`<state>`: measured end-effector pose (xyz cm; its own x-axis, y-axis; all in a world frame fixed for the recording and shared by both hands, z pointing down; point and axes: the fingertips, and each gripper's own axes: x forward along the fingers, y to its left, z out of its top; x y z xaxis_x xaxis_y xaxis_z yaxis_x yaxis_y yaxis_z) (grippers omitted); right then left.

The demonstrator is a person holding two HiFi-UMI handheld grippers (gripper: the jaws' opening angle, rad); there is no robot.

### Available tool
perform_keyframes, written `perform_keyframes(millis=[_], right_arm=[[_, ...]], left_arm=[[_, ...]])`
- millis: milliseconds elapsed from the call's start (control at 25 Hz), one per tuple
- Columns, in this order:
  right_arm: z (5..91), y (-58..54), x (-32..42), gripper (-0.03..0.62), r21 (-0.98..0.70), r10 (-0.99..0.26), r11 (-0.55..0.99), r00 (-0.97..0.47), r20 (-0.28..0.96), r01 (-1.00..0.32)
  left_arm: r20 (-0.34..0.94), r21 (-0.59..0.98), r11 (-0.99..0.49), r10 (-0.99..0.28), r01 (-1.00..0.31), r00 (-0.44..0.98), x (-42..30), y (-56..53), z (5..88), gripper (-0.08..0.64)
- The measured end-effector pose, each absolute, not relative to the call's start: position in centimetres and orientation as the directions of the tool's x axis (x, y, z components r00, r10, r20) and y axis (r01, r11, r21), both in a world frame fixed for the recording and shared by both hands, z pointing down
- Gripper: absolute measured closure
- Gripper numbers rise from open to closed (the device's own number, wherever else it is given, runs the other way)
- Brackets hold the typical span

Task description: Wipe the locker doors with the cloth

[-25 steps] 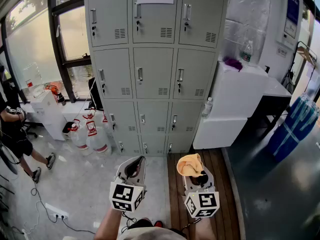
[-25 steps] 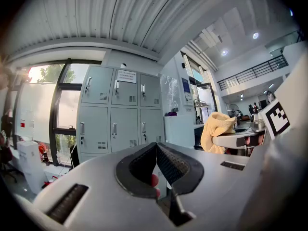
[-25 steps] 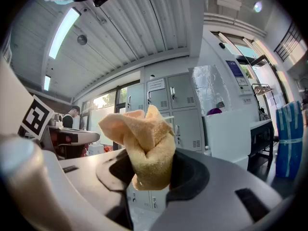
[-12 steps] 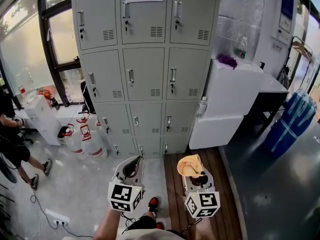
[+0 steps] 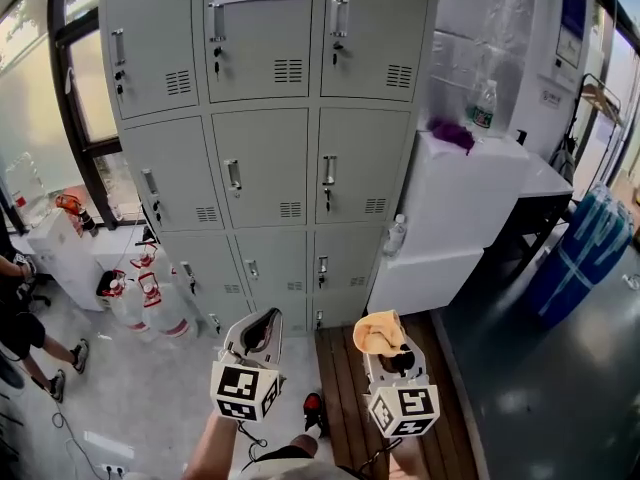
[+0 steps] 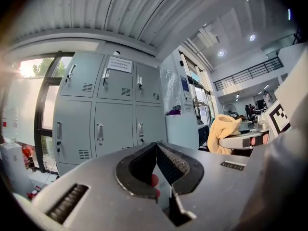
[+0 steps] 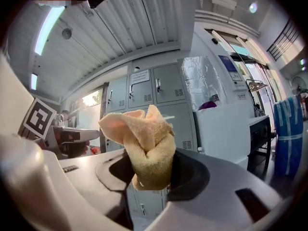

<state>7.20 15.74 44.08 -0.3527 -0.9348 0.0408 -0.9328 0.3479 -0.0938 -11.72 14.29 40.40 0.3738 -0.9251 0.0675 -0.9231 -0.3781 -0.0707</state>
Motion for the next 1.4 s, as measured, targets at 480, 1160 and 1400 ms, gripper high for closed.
perform_keyframes(millis=[480, 1160, 1400], right_arm=[[40.3, -3.3, 6.9, 0.407, -0.089, -0.929, 0.369, -0.370, -0.006, -0.925], [32.9, -19.4, 2.1, 0.407, -0.065, -0.861, 0.500, -0.488, -0.145, -0.864], [28.4, -22.7, 0.5, 0.407, -0.039, -0.837, 0.527, -0.511, -0.193, -0.849]], left_arm=[[0.057, -0.080, -0.390, -0.921, -0.918, 0.386, -11.2, -4.4, 37.6, 0.537], [0.024, -0.090, -0.315, -0.949, -0.945, 0.314, -13.9, -18.0, 35.8, 0.537], [0.030, -0.085, -0.281, -0.960, -0.956, 0.279, -15.2, -18.9, 36.2, 0.537]])
